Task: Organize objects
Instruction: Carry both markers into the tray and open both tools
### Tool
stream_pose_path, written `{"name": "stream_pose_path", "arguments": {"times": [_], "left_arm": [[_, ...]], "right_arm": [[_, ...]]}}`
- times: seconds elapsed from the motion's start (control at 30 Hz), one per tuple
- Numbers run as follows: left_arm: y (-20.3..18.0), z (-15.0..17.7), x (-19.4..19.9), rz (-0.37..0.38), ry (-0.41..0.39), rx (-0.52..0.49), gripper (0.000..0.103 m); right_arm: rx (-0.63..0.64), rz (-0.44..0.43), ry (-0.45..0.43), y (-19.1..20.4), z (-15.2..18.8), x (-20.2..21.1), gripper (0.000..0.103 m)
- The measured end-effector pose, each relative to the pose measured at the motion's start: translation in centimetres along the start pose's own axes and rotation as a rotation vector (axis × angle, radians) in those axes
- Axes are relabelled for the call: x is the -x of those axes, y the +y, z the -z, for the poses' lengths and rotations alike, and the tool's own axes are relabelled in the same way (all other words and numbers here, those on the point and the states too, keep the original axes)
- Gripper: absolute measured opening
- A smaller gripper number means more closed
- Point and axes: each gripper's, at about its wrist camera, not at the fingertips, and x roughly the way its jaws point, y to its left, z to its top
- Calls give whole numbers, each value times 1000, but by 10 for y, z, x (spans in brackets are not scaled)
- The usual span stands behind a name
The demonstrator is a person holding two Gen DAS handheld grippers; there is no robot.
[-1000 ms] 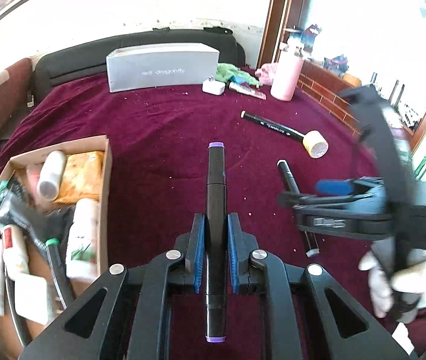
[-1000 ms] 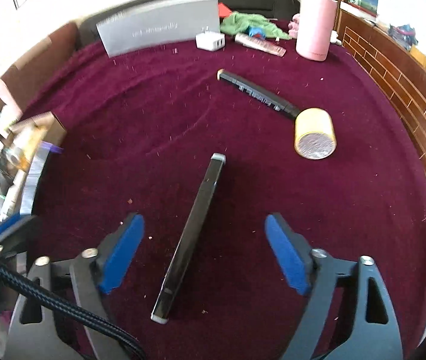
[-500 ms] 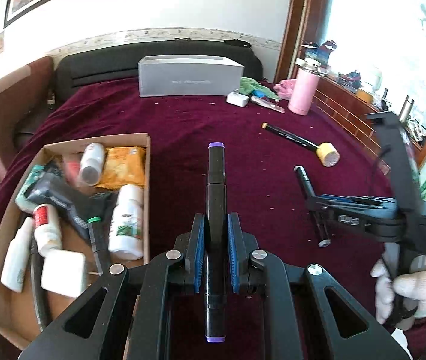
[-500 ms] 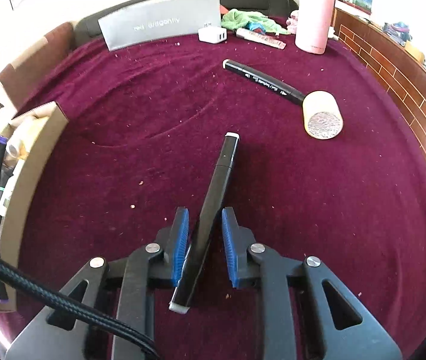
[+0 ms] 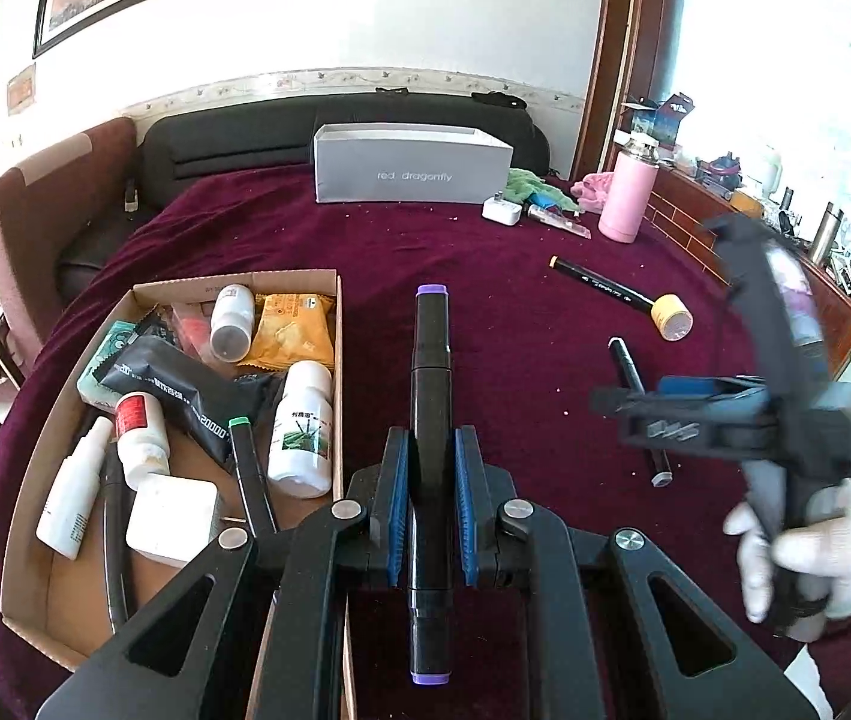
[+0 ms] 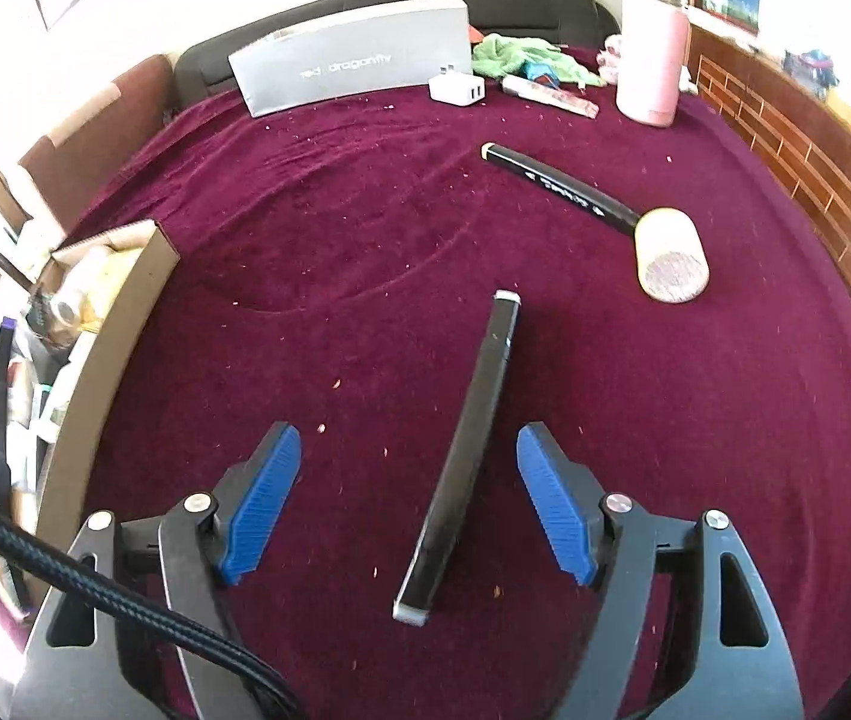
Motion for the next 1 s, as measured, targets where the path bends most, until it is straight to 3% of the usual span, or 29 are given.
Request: {"name": "stream_pose_path", "arguments": {"times": [0.03, 0.07, 0.1, 0.17, 0.37, 0.63, 0.83, 1.0], "left_arm": [[0, 0, 1, 2, -1, 1, 12], [0, 0, 2, 5, -4, 2, 12], [1, 0, 2, 7, -6, 2, 12], [3, 1, 3, 12, -8, 3, 12], [7, 2, -1, 32, 0, 16, 12], [33, 7, 11, 20, -7, 66, 12], [79, 13, 38, -32, -28, 132, 12], [125, 28, 39, -100, -2, 207, 12]], "right_arm": [[22, 25, 10, 3, 0, -6, 71], [45, 50, 25, 6, 0, -14, 48], [58, 73, 47, 7, 1, -21, 33], [62, 67, 37, 4, 2, -21, 13], [-16, 6, 31, -17, 4, -6, 12], [-61, -210, 8, -11, 0, 25, 13], [-2, -415, -2, 40, -13, 51, 13], [73, -549, 64, 106, -19, 43, 13]]}}
